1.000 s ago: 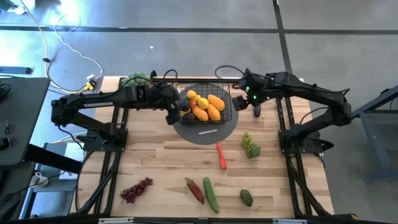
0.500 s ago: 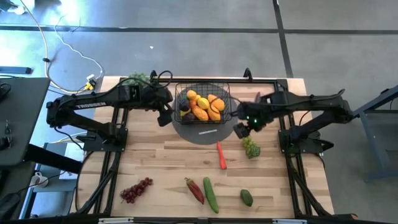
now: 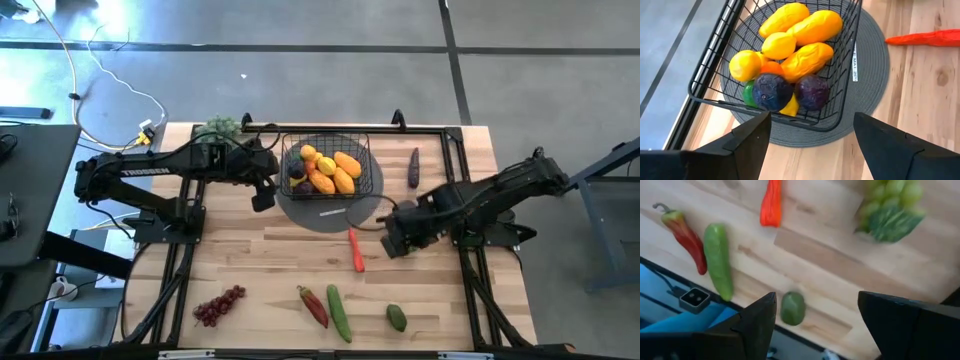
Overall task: Build produce basket
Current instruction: Put the lime into the black wire basket
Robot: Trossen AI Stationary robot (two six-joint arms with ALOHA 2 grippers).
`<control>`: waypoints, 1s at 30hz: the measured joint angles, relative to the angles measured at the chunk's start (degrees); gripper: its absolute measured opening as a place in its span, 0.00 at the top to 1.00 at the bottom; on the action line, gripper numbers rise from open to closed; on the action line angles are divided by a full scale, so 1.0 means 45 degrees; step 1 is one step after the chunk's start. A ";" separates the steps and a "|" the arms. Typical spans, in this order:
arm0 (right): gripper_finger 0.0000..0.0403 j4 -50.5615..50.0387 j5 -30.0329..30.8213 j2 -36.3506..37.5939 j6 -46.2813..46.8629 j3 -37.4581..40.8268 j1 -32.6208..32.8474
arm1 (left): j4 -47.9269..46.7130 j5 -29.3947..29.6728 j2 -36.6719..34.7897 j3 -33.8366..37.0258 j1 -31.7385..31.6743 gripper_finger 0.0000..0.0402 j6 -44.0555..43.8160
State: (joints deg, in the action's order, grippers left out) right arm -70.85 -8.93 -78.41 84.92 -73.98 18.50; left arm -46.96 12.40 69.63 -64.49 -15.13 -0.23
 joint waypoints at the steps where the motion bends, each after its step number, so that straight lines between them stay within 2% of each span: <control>1: 0.35 0.0297 -0.0050 0.0000 0.0417 0.0175 0.0233 | -0.0004 0.0008 0.0000 0.0000 0.0035 0.33 0.0008; 8: 0.35 0.2683 -0.0266 0.0000 0.3146 0.1279 0.1741 | 0.0000 0.0024 0.0000 0.0000 0.0058 0.33 0.0204; 13: 0.35 0.3215 -0.0217 -0.0507 0.4607 0.1435 0.2655 | 0.0005 0.0049 0.0000 0.0000 0.0058 0.33 0.0209; 20: 0.35 0.4581 -0.0232 -0.1827 0.5146 0.1435 0.3615 | 0.0005 0.0049 -0.0005 0.0000 0.0058 0.33 0.0204; 30: 0.35 0.5596 -0.0805 -0.3541 0.5165 0.1435 0.4013 | 0.0005 0.0049 -0.0005 0.0000 0.0058 0.33 0.0209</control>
State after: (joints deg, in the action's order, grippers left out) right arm -45.67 -12.56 -94.35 108.16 -67.53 36.56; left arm -46.94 12.62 69.60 -64.49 -14.87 0.71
